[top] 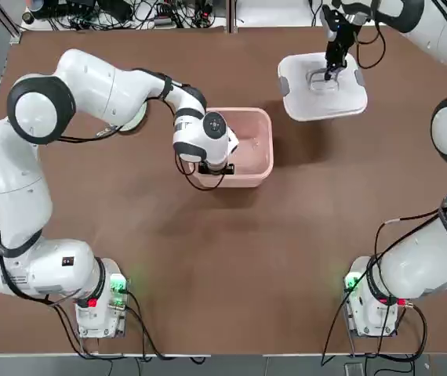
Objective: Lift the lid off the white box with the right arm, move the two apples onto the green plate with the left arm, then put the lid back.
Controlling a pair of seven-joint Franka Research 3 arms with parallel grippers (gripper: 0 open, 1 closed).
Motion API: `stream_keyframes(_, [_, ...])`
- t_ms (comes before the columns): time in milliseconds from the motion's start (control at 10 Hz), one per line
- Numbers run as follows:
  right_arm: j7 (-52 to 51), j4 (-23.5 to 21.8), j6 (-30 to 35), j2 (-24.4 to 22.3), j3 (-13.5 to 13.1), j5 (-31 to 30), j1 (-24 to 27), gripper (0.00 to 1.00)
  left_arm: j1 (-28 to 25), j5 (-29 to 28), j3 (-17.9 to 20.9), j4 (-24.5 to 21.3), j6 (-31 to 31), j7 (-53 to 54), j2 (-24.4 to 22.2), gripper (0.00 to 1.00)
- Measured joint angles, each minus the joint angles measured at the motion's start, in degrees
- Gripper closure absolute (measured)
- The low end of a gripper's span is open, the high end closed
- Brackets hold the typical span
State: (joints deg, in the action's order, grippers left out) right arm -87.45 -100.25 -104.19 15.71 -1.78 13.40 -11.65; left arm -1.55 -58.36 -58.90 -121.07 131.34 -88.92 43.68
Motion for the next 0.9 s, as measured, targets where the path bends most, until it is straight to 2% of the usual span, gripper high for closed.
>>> stream_keyframes(100, [0.0, 0.0, 0.0, 0.02, 0.05, 0.0, -0.06, 0.94, -0.02, 0.0, -0.05, 0.16, 0.02, 0.0, -0.06, 0.3])
stream_keyframes(400, [0.0, 0.0, 0.0, 0.02, 0.08, 0.0, -0.08, 0.94, -0.73, 0.0, -0.52, 1.16, -0.01, -0.1, -0.12, 0.3])
stream_keyframes(500, [0.0, 0.0, 0.0, 0.02, 0.09, 0.0, -0.08, 0.94, -2.61, 0.56, -2.97, 2.09, -1.22, -0.26, -0.29, 0.3])
stream_keyframes(700, [0.0, 0.0, 0.0, 0.02, 0.09, 0.02, -0.1, 0.94, -10.88, 4.02, -13.68, 4.96, -8.78, -0.15, -0.83, 0.3])
stream_keyframes(900, [0.0, 0.0, -0.05, 0.03, 0.09, 0.04, -0.1, 0.94, -16.96, 9.54, -21.46, 9.81, -16.91, 3.34, -1.84, 0.3])
